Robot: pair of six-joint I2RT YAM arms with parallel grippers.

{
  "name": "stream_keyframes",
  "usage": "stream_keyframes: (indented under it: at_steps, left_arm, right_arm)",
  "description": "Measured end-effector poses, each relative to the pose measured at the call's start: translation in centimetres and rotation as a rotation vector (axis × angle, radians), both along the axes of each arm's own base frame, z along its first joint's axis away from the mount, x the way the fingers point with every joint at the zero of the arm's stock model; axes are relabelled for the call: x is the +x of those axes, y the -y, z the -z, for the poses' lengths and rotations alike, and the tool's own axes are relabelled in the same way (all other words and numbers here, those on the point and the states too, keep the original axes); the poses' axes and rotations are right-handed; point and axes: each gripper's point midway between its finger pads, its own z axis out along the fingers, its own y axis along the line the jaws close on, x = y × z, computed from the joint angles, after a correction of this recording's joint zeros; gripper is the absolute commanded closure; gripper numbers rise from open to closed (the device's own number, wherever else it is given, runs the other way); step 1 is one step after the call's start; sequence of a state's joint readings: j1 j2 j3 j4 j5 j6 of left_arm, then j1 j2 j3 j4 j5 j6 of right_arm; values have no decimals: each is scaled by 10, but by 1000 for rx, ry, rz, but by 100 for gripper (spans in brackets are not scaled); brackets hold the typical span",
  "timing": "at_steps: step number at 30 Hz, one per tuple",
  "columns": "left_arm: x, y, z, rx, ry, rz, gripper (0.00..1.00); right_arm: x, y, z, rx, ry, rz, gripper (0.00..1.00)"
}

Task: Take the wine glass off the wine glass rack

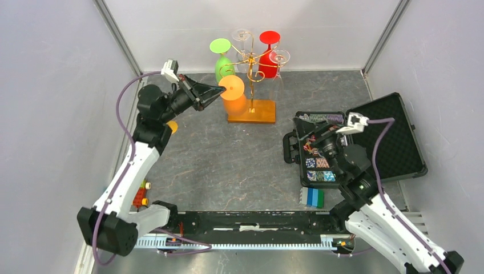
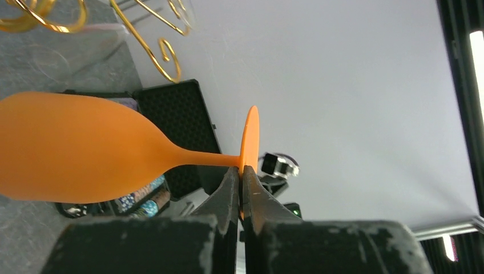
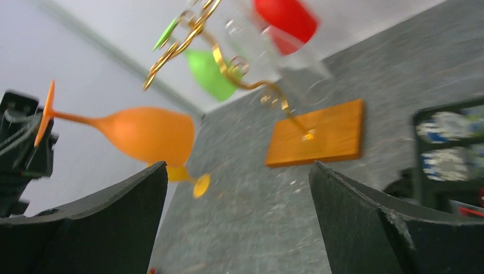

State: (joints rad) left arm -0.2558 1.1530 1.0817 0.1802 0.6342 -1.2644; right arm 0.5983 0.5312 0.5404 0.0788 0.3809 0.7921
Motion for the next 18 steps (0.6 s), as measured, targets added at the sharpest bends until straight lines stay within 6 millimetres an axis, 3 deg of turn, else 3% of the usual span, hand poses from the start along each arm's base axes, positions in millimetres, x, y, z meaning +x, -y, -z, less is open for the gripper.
stream_keyframes:
  at_steps: [5,9,18]
  left_arm:
    - [-41,-9,-20,-104,-10,23,98]
    - [-69,-14,-46,-208,-10,52,98]
    - [-118,-24,-103,-425,21,127,98]
  right_arm:
    - [-2,-60,-11,38,79,-280,2]
    - [-14,-86,-24,127,163,-442,2]
    - [-56,-154,-76,294,337,-760,2]
